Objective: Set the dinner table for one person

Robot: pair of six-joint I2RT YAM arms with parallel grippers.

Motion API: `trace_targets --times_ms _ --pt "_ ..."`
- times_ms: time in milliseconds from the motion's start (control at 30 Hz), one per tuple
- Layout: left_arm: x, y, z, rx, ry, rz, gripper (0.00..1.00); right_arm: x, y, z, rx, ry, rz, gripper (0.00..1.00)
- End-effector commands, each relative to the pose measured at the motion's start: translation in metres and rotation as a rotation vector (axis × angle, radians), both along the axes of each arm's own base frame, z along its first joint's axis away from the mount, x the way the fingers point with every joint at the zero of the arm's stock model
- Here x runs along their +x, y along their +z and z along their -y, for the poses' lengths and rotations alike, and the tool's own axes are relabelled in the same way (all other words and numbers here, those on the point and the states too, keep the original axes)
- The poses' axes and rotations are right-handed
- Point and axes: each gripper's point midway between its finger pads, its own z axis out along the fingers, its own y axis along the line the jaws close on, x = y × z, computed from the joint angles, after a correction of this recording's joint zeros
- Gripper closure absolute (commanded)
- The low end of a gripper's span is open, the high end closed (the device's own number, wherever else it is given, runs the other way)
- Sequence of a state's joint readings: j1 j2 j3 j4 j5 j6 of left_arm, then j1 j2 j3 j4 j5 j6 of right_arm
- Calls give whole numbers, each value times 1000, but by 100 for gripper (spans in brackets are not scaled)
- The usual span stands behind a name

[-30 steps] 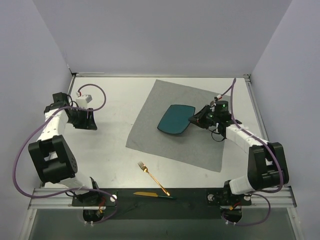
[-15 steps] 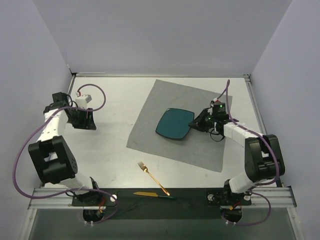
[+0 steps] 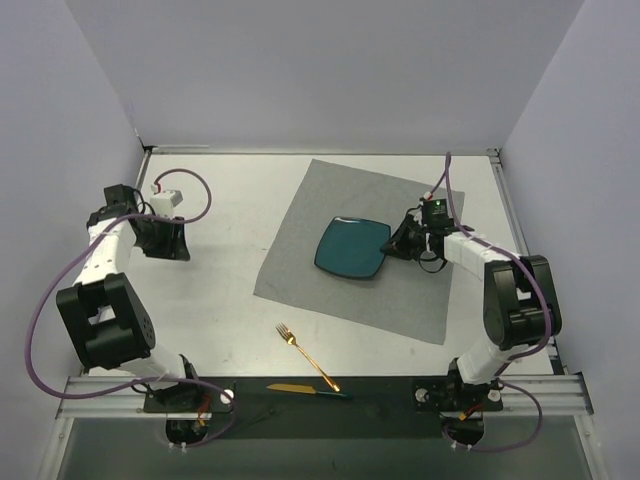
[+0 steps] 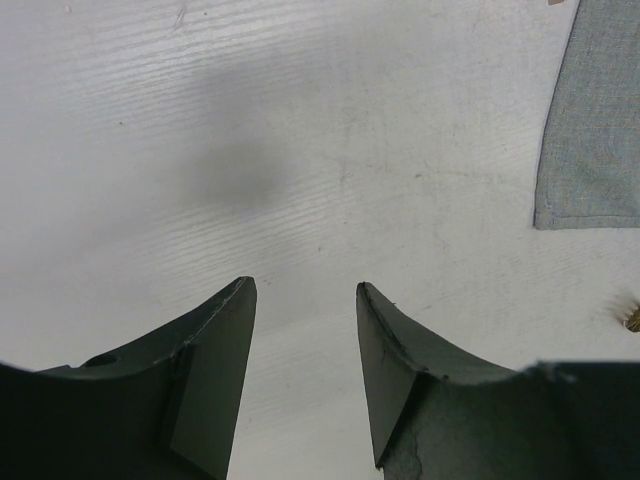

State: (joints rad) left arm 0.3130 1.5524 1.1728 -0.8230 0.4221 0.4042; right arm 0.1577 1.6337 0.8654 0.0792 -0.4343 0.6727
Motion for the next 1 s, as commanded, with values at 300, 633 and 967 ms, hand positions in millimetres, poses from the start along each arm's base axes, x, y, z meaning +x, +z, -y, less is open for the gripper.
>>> trace_targets --times_ms 300,633,967 --pt "1 13 -1 32 -22 46 44 18 -18 39 -220 -54 -28 75" --pt "-3 9 10 2 -53 29 45 11 7 36 -194 -62 34 72" --pt "17 26 112 122 -411 92 44 -43 8 22 -8 -154 -14 59"
